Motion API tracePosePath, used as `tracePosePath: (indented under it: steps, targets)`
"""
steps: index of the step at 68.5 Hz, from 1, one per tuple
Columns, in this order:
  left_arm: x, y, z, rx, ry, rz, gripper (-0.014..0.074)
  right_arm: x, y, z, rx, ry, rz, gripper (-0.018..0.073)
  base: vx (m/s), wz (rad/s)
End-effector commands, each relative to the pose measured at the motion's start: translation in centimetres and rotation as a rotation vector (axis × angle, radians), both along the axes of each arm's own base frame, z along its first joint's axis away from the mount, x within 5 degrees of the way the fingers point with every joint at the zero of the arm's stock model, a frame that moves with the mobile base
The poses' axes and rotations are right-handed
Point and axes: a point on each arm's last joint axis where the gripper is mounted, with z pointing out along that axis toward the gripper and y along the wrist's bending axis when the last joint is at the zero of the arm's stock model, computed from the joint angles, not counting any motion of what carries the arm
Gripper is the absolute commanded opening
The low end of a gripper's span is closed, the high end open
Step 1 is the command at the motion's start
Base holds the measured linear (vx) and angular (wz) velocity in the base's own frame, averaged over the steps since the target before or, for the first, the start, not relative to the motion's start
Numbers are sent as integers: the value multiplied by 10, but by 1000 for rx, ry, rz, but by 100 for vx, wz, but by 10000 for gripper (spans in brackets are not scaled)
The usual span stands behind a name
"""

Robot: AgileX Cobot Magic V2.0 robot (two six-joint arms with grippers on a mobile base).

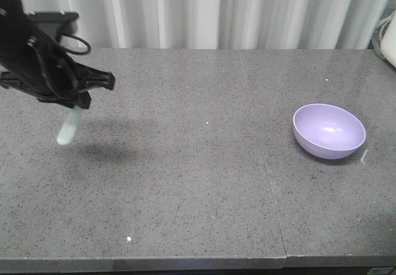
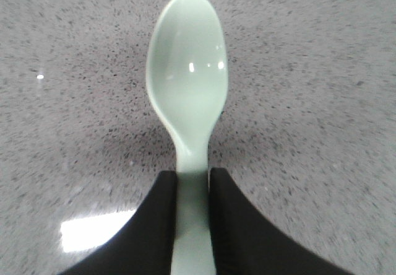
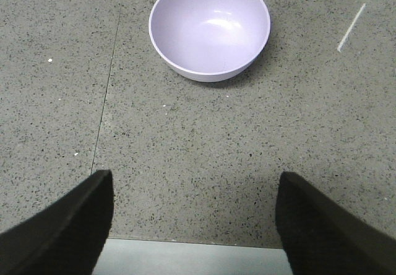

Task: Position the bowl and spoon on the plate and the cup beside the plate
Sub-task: 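Close the left gripper on the spoon handle and lift it, then lower the open right gripper onto the lavender bowl rim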

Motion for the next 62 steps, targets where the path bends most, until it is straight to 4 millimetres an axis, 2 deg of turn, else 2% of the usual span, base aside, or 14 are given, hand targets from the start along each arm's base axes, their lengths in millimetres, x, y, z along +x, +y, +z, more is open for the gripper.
tracePosePath:
  steps: [1, 16, 33, 48, 62]
  targets:
    - [-28, 5, 46, -36, -127, -16, -8, 2, -1, 13, -3, -85, -3, 538, 0, 0]
    - [-71, 17, 82, -42, -191, -32, -8, 2, -1, 13, -3, -85, -3, 538, 0, 0]
    - [-108, 28, 107, -55, -242, -33, -8, 2, -1, 13, -3, -84, -3, 538, 0, 0]
    - [-130, 34, 122, -73, -305, -33, -8, 2, -1, 13, -3, -84, -3, 538, 0, 0]
    - [-135, 35, 125, -77, -320, -32, -8, 3, -2, 15, 16, -108, -34, 538, 0, 0]
